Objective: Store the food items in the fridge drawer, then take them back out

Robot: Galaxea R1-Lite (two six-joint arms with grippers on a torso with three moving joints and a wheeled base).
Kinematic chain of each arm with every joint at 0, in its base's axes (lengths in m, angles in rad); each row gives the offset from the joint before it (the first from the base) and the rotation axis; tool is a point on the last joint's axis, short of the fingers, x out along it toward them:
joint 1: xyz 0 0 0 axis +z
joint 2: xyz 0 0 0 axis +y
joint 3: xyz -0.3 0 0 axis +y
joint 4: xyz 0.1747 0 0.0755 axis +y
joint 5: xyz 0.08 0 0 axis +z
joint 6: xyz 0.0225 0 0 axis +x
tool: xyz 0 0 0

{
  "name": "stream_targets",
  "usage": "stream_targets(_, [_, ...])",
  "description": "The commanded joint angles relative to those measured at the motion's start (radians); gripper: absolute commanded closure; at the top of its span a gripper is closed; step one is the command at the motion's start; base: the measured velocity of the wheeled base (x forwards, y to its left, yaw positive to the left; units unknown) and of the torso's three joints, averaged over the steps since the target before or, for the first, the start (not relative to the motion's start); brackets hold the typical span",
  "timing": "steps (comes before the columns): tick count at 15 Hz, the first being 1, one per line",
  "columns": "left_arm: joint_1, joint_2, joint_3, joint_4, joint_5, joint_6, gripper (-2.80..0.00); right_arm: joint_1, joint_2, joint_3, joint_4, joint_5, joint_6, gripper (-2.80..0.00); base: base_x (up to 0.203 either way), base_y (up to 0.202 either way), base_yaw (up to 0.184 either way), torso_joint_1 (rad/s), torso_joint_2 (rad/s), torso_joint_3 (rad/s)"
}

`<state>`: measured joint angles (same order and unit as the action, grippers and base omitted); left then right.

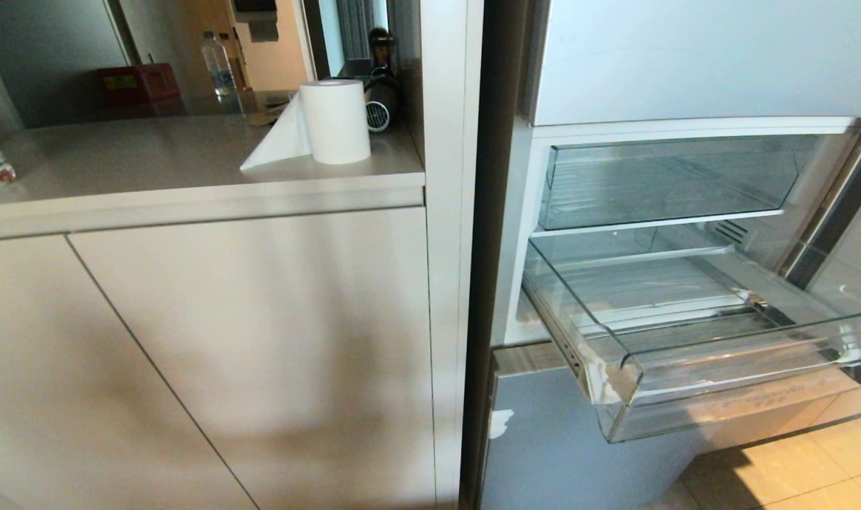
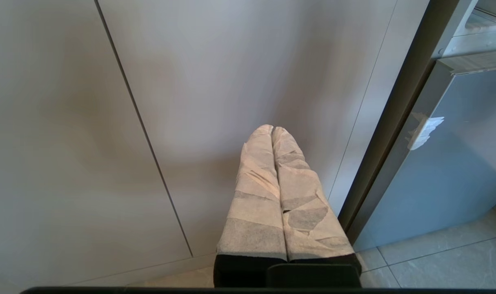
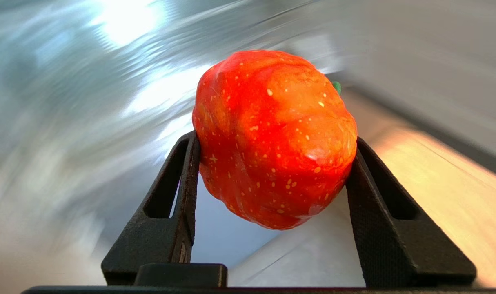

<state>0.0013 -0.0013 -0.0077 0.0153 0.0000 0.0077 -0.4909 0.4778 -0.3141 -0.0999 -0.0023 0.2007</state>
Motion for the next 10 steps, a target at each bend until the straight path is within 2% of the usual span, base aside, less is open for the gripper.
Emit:
stream_targets(1, [0.000, 0.000, 0.000, 0.000, 0.000, 0.000, 0.00, -0.282, 0.156, -0.057, -0.031, 0.044, 0.017, 0.00, 0.000, 0.000, 0.000, 0.000, 0.00, 0.000])
stream_targets(2, [0.000, 0.000, 0.000, 0.000, 0.000, 0.000, 0.00, -0.464, 0.188, -0.077, -0.065, 0.091, 0.025, 0.00, 0.000, 0.000, 0.000, 0.000, 0.00, 0.000])
stream_targets(3, [0.000, 0.000, 0.000, 0.000, 0.000, 0.000, 0.00, -0.603, 0.214, -0.093, -0.095, 0.131, 0.033, 0.00, 0.000, 0.000, 0.000, 0.000, 0.00, 0.000])
stream_targets(4, [0.000, 0.000, 0.000, 0.000, 0.000, 0.000, 0.00, -0.733, 0.244, -0.108, -0.132, 0.168, 0.042, 0.00, 0.000, 0.000, 0.000, 0.000, 0.00, 0.000])
stream_targets(5, [0.000, 0.000, 0.000, 0.001, 0.000, 0.000, 0.00, -0.828, 0.280, -0.120, -0.178, 0.200, 0.055, 0.00, 0.000, 0.000, 0.000, 0.000, 0.00, 0.000])
stream_targets(6, [0.000, 0.000, 0.000, 0.000, 0.000, 0.000, 0.00, -0.884, 0.327, -0.128, -0.230, 0.228, 0.072, 0.00, 0.000, 0.000, 0.000, 0.000, 0.00, 0.000])
stream_targets(7, [0.000, 0.000, 0.000, 0.000, 0.000, 0.000, 0.00, -0.902, 0.361, -0.135, -0.265, 0.245, 0.085, 0.00, 0.000, 0.000, 0.000, 0.000, 0.00, 0.000])
stream_targets(10, [0.000, 0.000, 0.000, 0.000, 0.000, 0.000, 0.00, -0.902, 0.418, -0.180, -0.351, 0.252, 0.100, 0.00, 0.000, 0.000, 0.000, 0.000, 0.00, 0.000])
